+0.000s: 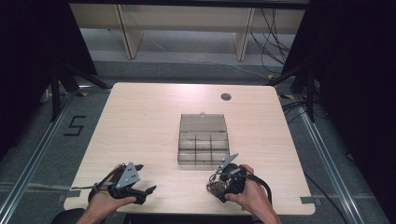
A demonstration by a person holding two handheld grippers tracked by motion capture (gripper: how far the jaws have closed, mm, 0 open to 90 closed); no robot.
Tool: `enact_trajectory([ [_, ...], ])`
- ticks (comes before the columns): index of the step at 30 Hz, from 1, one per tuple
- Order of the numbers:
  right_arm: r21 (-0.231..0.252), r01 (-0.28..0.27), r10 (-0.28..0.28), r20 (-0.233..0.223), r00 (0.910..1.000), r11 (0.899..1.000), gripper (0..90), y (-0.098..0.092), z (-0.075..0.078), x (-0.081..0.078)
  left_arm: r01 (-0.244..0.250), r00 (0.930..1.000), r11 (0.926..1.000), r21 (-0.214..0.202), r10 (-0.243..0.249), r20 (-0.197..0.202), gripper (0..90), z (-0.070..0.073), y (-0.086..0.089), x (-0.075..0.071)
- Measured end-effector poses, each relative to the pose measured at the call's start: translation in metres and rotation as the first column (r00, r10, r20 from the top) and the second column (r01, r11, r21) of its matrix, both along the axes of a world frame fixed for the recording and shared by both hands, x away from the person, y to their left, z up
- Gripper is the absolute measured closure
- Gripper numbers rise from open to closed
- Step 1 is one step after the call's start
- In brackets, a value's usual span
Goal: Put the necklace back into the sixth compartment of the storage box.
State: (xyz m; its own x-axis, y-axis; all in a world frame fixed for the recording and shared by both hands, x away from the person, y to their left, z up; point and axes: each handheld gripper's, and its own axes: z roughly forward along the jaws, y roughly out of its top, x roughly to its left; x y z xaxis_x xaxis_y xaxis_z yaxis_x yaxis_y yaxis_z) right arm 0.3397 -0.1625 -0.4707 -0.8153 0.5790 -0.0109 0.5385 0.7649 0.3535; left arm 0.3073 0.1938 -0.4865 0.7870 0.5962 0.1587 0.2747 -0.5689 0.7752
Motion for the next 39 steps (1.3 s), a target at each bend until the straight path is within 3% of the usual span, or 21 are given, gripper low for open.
enact_trajectory([
  [5,-0.027,-0.029,0.028,-0.009,0.9996,0.999,17.6,0.006,-0.004,0.002,-0.002,1.0,1.0,-0.001,0.002,0.003,15.1,0.0,0.0,0.0],
  [7,-0.042,-0.003,0.003,-0.019,0.9998,0.999,17.4,0.008,-0.004,0.001,-0.007,1.0,1.0,-0.004,0.007,0.0,15.1,0.0,0.0,0.0],
  [9,-0.031,-0.033,0.032,-0.025,0.9992,0.999,17.4,0.01,-0.007,0.002,-0.005,1.0,1.0,-0.006,0.005,-0.003,15.1,0.0,0.0,0.0],
  [17,-0.059,-0.027,0.025,-0.037,0.999,0.998,19.5,0.013,-0.014,0.003,-0.004,1.0,1.0,-0.005,0.004,0.003,15.1,0.0,0.0,0.0],
  [19,-0.053,-0.045,0.043,-0.041,0.9982,0.998,21.8,0.013,-0.015,0.004,-0.002,1.0,1.0,0.001,0.002,0.005,15.1,0.0,0.0,0.0],
  [25,-0.067,-0.014,0.012,-0.041,0.9991,0.998,26.9,0.014,-0.015,0.004,-0.002,1.0,1.0,-0.001,0.002,0.004,15.1,0.0,0.0,0.0],
  [26,-0.071,-0.034,0.031,-0.038,0.9988,0.997,27.6,0.014,-0.015,0.005,-0.002,1.0,1.0,-0.002,0.002,0.004,15.1,0.0,0.0,0.0],
  [32,-0.075,-0.041,0.038,-0.039,0.9985,0.996,41.0,0.014,-0.012,0.006,-0.001,1.0,1.0,0.001,0.001,0.0,15.0,0.0,0.0,0.0],
  [39,-0.086,-0.037,0.033,-0.05,0.9982,0.996,44.1,0.016,-0.01,0.006,-0.002,1.0,1.0,0.0,0.002,0.0,15.1,0.0,0.0,0.0],
])
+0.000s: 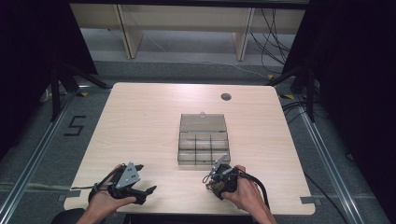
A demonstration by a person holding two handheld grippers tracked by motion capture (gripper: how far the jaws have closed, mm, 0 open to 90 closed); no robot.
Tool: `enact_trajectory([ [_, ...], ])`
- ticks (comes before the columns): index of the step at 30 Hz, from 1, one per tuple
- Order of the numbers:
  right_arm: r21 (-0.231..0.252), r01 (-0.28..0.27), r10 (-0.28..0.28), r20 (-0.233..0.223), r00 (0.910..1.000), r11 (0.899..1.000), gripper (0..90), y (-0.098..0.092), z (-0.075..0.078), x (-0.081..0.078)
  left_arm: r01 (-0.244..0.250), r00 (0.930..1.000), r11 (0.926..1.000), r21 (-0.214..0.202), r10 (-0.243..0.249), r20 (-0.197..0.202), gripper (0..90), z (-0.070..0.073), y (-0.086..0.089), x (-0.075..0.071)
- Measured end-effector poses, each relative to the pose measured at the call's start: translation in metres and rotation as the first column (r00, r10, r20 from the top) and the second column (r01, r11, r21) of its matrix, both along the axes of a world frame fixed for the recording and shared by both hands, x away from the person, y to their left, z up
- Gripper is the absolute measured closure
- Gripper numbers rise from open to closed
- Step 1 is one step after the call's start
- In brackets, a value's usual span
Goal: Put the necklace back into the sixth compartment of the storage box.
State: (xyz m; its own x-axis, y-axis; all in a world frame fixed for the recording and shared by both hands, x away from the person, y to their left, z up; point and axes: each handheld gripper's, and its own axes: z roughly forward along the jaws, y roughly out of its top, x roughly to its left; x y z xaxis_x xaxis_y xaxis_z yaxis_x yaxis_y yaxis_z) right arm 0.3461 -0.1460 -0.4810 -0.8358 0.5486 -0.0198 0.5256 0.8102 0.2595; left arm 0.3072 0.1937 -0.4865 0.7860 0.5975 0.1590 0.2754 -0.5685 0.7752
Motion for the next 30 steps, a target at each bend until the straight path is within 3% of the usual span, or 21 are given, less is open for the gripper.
enact_trajectory([
  [6,-0.031,0.0,0.0,-0.012,0.9999,1.0,45.4,0.002,0.002,0.0,-0.001,1.0,1.0,-0.003,0.001,0.002,15.0,0.0,0.0,0.0],
  [8,-0.023,-0.041,0.041,-0.006,0.9992,0.999,45.6,0.003,0.004,0.001,-0.002,1.0,1.0,-0.005,0.002,0.003,15.1,0.0,0.0,0.0],
  [14,-0.021,-0.034,0.034,0.016,0.9993,0.999,45.7,0.002,0.015,0.001,-0.001,1.0,1.0,-0.003,0.001,0.003,15.1,0.0,0.0,0.0],
  [20,-0.005,-0.053,0.053,0.034,0.998,0.999,45.9,0.0,0.031,0.005,-0.002,1.0,1.0,-0.002,0.002,0.002,15.1,0.0,0.0,0.0],
  [30,0.04,-0.039,0.037,0.062,0.9974,0.998,46.0,0.0,0.061,0.007,-0.013,0.9999,0.9998,-0.013,0.013,-0.009,15.1,-0.001,0.0,0.0],
])
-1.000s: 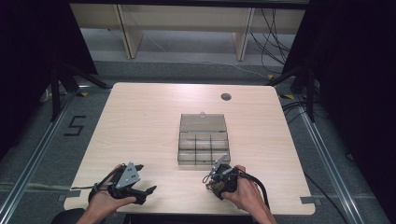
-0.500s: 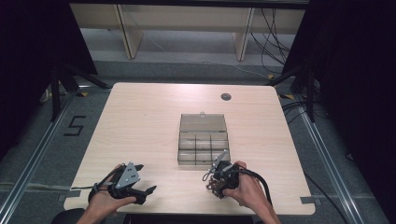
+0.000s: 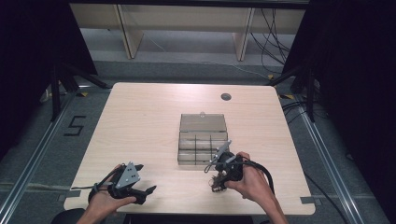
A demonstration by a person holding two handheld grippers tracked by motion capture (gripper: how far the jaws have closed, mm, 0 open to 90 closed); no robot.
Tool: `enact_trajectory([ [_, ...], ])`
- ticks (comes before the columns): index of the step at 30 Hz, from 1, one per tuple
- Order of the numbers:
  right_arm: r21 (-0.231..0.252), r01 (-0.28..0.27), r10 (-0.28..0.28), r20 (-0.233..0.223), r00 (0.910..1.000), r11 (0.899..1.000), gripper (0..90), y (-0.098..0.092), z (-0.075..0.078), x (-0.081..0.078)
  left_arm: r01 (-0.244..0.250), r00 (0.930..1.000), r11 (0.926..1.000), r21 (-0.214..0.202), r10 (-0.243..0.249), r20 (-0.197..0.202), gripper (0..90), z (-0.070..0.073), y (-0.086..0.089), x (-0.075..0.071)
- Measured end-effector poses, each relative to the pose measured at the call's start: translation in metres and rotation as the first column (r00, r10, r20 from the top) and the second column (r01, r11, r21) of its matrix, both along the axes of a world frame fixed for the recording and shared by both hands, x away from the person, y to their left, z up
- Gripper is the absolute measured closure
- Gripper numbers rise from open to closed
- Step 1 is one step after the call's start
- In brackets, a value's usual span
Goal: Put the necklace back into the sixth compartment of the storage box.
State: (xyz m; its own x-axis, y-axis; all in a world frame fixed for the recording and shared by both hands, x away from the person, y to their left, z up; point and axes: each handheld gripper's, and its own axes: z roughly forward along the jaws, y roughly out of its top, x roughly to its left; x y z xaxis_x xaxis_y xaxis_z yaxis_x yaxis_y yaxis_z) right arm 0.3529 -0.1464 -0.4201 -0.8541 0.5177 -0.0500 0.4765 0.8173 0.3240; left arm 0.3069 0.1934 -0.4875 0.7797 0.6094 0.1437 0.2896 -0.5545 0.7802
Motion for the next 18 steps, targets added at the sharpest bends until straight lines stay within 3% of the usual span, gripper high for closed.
enact_trajectory([
  [3,0.016,-0.005,0.005,0.011,0.9999,1.0,46.0,-0.001,0.008,0.002,-0.002,1.0,1.0,0.002,0.002,0.005,15.1,0.001,0.001,0.0],
  [4,0.018,-0.011,0.011,0.013,0.9999,1.0,46.0,-0.001,0.011,0.003,-0.014,0.9999,0.9996,-0.025,0.014,0.004,15.1,0.0,-0.001,0.0],
  [5,0.018,-0.011,0.011,0.013,0.9999,1.0,46.0,-0.001,0.011,0.003,-0.014,0.9999,0.9996,-0.025,0.014,0.004,15.1,0.0,-0.001,0.0],
  [6,0.023,-0.008,0.008,0.01,0.9999,1.0,46.0,-0.001,0.012,0.003,-0.009,0.9999,1.0,0.004,0.009,0.007,15.1,0.001,0.001,0.0],
  [8,0.023,-0.02,0.02,0.021,0.9996,1.0,46.1,0.0,0.017,0.005,0.0,0.9999,0.9999,0.013,0.0,0.014,15.1,0.001,0.002,0.001],
  [18,0.036,-0.031,0.03,0.033,0.999,0.999,46.2,0.0,0.039,0.013,0.001,0.9999,0.9999,0.015,-0.001,0.013,15.1,0.001,0.002,0.001],
])
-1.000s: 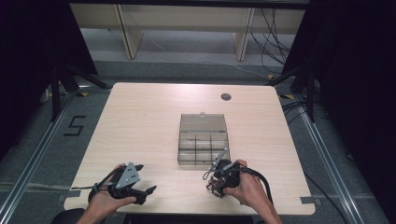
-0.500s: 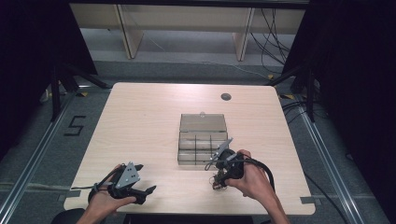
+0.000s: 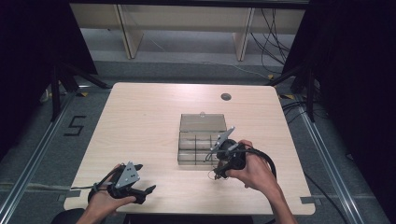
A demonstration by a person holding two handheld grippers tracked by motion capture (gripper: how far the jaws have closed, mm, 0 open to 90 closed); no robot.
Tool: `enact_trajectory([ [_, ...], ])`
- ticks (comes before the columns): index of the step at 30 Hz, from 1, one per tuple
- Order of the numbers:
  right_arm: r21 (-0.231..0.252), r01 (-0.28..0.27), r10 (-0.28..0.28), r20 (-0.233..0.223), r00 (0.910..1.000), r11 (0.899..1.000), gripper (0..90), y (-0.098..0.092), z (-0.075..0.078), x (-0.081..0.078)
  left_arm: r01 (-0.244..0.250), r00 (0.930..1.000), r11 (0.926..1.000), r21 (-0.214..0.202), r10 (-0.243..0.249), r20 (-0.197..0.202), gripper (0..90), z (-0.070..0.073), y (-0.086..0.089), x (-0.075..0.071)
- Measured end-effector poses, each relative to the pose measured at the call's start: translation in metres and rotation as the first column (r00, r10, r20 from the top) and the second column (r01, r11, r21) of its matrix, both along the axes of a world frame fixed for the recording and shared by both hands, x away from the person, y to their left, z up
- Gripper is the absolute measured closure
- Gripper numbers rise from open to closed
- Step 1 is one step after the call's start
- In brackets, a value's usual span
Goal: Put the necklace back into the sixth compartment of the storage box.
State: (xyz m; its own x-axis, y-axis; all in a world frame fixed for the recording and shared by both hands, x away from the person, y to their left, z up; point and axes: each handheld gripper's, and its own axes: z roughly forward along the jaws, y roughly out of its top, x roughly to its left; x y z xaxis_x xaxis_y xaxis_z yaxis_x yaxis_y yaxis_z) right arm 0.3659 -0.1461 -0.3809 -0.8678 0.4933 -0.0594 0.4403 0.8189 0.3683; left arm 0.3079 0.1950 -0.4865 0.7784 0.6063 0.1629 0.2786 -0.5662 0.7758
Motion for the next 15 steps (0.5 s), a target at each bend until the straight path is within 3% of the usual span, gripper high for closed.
enact_trajectory([
  [15,-0.008,-0.006,0.006,0.01,0.9999,1.0,46.3,-0.002,0.039,0.015,0.003,1.0,1.0,-0.003,-0.003,-0.001,15.1,0.0,0.0,0.0],
])
